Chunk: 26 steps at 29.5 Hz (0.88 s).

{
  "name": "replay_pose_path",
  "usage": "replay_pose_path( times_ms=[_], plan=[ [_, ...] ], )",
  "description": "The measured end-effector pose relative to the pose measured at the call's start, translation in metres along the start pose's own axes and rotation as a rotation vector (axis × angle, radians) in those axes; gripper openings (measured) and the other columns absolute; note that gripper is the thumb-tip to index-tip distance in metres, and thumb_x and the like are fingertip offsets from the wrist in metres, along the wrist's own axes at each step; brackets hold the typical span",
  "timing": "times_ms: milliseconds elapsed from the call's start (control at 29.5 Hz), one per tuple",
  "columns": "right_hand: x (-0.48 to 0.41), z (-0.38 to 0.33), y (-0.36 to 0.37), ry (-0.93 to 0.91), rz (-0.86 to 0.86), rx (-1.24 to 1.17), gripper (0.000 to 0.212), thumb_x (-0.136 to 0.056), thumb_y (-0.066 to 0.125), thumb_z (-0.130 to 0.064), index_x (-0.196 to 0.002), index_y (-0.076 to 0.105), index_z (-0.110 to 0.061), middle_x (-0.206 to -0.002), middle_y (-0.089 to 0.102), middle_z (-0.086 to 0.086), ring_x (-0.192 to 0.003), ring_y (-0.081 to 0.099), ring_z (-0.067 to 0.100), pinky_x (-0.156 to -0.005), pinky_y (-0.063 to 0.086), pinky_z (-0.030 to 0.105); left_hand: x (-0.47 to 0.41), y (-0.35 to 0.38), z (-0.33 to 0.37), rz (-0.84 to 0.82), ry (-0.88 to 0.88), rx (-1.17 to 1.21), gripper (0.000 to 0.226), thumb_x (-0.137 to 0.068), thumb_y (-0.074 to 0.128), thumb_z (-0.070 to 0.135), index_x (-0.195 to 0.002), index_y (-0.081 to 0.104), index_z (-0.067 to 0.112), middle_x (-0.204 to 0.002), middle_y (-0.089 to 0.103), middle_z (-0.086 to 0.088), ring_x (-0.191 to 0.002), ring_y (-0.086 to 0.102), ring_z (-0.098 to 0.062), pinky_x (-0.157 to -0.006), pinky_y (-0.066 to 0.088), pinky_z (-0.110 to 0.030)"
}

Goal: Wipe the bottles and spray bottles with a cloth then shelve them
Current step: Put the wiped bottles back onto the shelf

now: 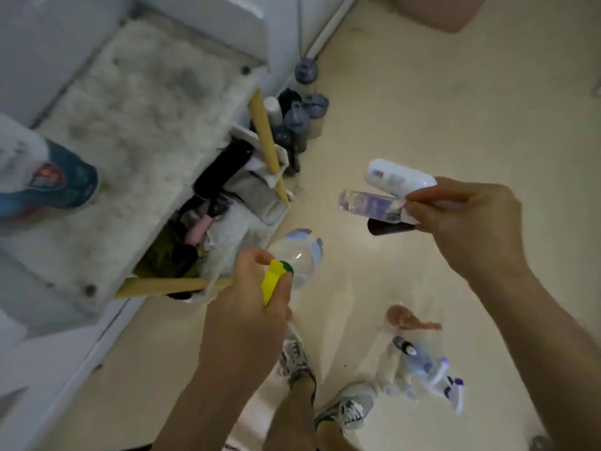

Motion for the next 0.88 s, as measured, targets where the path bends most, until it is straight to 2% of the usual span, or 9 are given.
replay_pose_path(
  times_ms=[68, 102, 203, 271, 407, 542, 644, 745, 881],
  plan=[
    [-0.016, -0.069, -0.007, -0.070, 0.012, -0.052, 0.031, -0.075, 0.081, -0.009, -0.062, 0.073, -0.036, -0.084, 0.071, -0.023, -0.080, 0.072, 0.008, -0.078, 0.060, 0.035, 0.004, -0.042, 0.034, 0.038, 0.027, 0.023, 0.011, -0.089, 0.048, 0.046, -0.097, 0.042, 0.042, -0.071, 0.068, 0.018, -0.064, 0.062, -0.002, -0.060, 0.046, -0.021],
    [-0.023, -0.107, -0.001, -0.105, -0.016, -0.073, 0.029, -0.075, 0.082, -0.009, -0.063, 0.074, -0.034, -0.088, 0.072, -0.015, -0.080, 0.073, 0.014, -0.075, 0.061, 0.036, 0.009, -0.067, 0.049, 0.072, 0.046, 0.031, 0.015, -0.085, 0.045, 0.051, -0.098, 0.042, 0.044, -0.074, 0.067, 0.022, -0.065, 0.062, -0.002, -0.063, 0.047, -0.022],
    [-0.039, -0.212, 0.025, -0.188, -0.135, -0.162, 0.023, -0.077, 0.080, -0.008, -0.069, 0.071, -0.027, -0.095, 0.071, 0.003, -0.079, 0.074, 0.017, -0.066, 0.060, 0.023, 0.016, -0.136, 0.079, 0.184, 0.056, 0.094, 0.024, -0.077, 0.044, 0.057, -0.100, 0.044, 0.049, -0.069, 0.068, 0.016, -0.063, 0.065, -0.008, -0.068, 0.053, -0.035],
    [-0.045, -0.265, 0.050, -0.251, -0.225, -0.152, 0.019, -0.080, 0.078, -0.008, -0.072, 0.070, -0.023, -0.099, 0.069, 0.005, -0.080, 0.073, 0.014, -0.065, 0.058, 0.018, 0.019, -0.175, 0.087, 0.266, 0.041, 0.159, 0.021, -0.080, 0.045, 0.060, -0.099, 0.047, 0.051, -0.066, 0.068, 0.015, -0.063, 0.068, -0.015, -0.069, 0.056, -0.042],
    [-0.062, -0.333, 0.109, -0.392, -0.382, 0.014, 0.015, -0.080, 0.079, -0.011, -0.075, 0.071, -0.023, -0.092, 0.070, -0.002, -0.078, 0.074, 0.014, -0.064, 0.059, 0.022, 0.010, -0.227, 0.088, 0.379, -0.009, 0.203, 0.018, -0.086, 0.045, 0.061, -0.099, 0.050, 0.050, -0.070, 0.067, 0.020, -0.065, 0.066, -0.006, -0.069, 0.056, -0.042],
    [-0.074, -0.350, 0.176, -0.537, -0.501, 0.246, 0.022, -0.079, 0.081, -0.015, -0.070, 0.071, -0.032, -0.087, 0.070, -0.011, -0.076, 0.072, 0.013, -0.070, 0.061, 0.035, -0.007, -0.250, 0.096, 0.426, -0.036, 0.161, 0.016, -0.090, 0.044, 0.044, -0.100, 0.055, 0.039, -0.073, 0.065, 0.008, -0.064, 0.059, -0.010, -0.062, 0.051, -0.040],
    [-0.063, -0.356, 0.224, -0.756, -0.584, 0.486, 0.010, -0.083, 0.073, -0.012, -0.077, 0.076, -0.019, -0.087, 0.071, -0.005, -0.079, 0.067, 0.016, -0.077, 0.057, 0.036, -0.028, -0.258, 0.092, 0.440, -0.118, 0.044, 0.018, -0.092, 0.045, 0.028, -0.103, 0.059, 0.024, -0.073, 0.060, 0.001, -0.061, 0.052, -0.013, -0.061, 0.045, -0.038],
    [-0.046, -0.359, 0.259, -1.070, -0.653, 0.685, 0.011, -0.080, 0.067, -0.006, -0.073, 0.075, -0.006, -0.084, 0.072, 0.014, -0.075, 0.065, 0.032, -0.067, 0.051, 0.041, -0.049, -0.277, 0.092, 0.528, -0.206, -0.023, 0.023, -0.091, 0.046, 0.026, -0.110, 0.056, 0.016, -0.075, 0.052, 0.001, -0.067, 0.045, -0.021, -0.062, 0.034, -0.037],
    [-0.036, -0.341, 0.288, -1.232, -0.831, 0.736, 0.013, -0.077, 0.061, -0.011, -0.072, 0.073, -0.008, -0.081, 0.064, 0.012, -0.078, 0.065, 0.037, -0.061, 0.050, 0.036, -0.059, -0.292, 0.112, 0.575, -0.285, -0.327, 0.032, -0.090, 0.053, 0.029, -0.118, 0.054, 0.014, -0.082, 0.053, -0.005, -0.073, 0.046, -0.026, -0.063, 0.030, -0.035]
  ],
)
Point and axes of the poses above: each hand's wrist, its own x-axis away from the middle knuckle, its own y-axis out of the palm, z = x × y, the point moved 10 cm from there along -x, towards the middle knuckle
